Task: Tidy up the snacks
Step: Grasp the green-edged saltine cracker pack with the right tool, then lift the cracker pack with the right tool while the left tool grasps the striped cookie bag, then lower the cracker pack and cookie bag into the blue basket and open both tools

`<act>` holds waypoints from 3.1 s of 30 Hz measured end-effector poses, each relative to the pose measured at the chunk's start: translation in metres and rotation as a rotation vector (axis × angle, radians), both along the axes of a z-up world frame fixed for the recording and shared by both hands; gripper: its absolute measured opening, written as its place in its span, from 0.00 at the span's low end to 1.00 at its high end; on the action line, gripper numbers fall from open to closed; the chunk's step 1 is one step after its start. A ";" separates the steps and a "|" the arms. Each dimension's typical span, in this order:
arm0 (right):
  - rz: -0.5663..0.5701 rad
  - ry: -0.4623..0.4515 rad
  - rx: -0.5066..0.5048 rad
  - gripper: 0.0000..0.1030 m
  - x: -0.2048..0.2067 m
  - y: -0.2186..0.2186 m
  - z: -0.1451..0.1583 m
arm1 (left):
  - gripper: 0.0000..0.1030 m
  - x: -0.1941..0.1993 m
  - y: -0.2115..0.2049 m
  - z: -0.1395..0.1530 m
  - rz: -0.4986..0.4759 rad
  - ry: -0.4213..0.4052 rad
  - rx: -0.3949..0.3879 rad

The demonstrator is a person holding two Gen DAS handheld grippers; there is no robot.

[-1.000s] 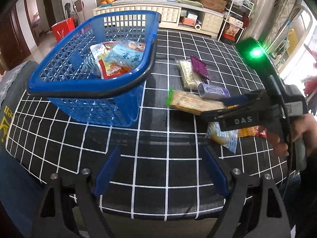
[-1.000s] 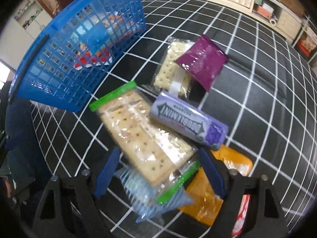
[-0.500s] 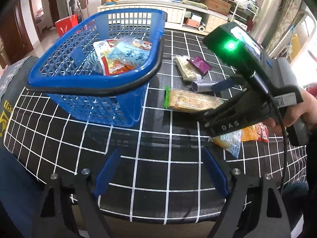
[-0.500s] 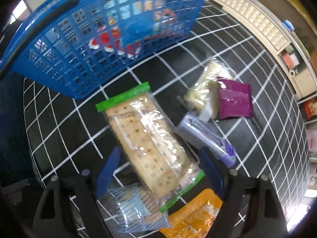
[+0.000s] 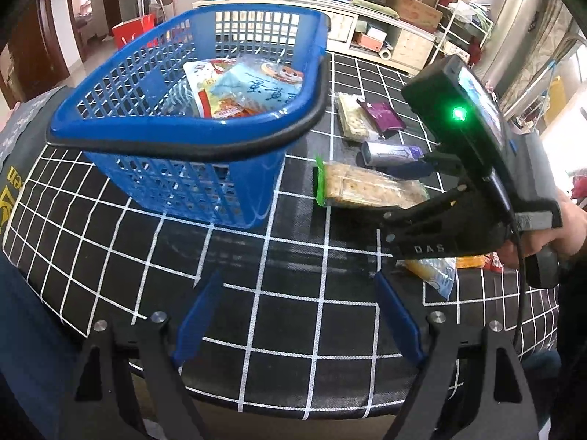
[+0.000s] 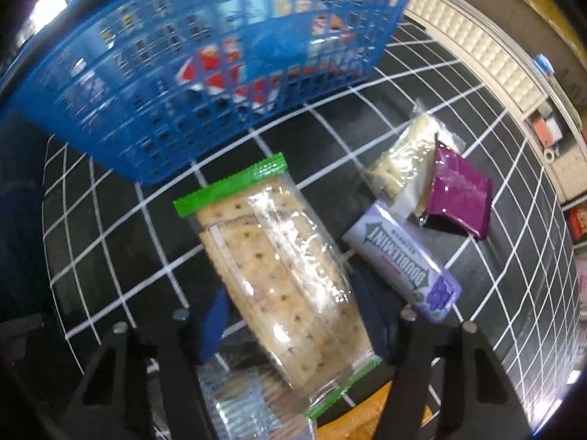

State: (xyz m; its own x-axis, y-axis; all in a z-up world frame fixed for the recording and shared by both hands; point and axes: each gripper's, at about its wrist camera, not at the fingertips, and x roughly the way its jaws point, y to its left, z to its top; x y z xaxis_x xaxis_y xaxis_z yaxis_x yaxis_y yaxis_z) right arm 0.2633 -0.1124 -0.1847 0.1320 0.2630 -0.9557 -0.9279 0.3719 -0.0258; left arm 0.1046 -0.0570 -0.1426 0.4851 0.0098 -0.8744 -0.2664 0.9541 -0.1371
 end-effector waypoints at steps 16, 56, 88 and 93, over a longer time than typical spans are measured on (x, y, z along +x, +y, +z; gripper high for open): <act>-0.339 -0.067 0.156 0.65 -0.011 -0.097 0.064 | 0.80 0.024 -0.036 0.014 -0.129 -0.033 0.009; -0.764 0.083 0.227 0.65 -0.020 -0.201 0.027 | 0.56 0.124 -0.138 -0.066 -0.736 0.221 0.148; -0.548 -0.101 0.328 0.65 -0.051 -0.064 0.164 | 0.53 0.070 0.032 0.129 -0.505 -0.131 0.210; -0.478 -0.111 0.333 0.65 -0.047 -0.028 0.172 | 0.53 0.062 0.067 0.139 -0.456 -0.140 0.204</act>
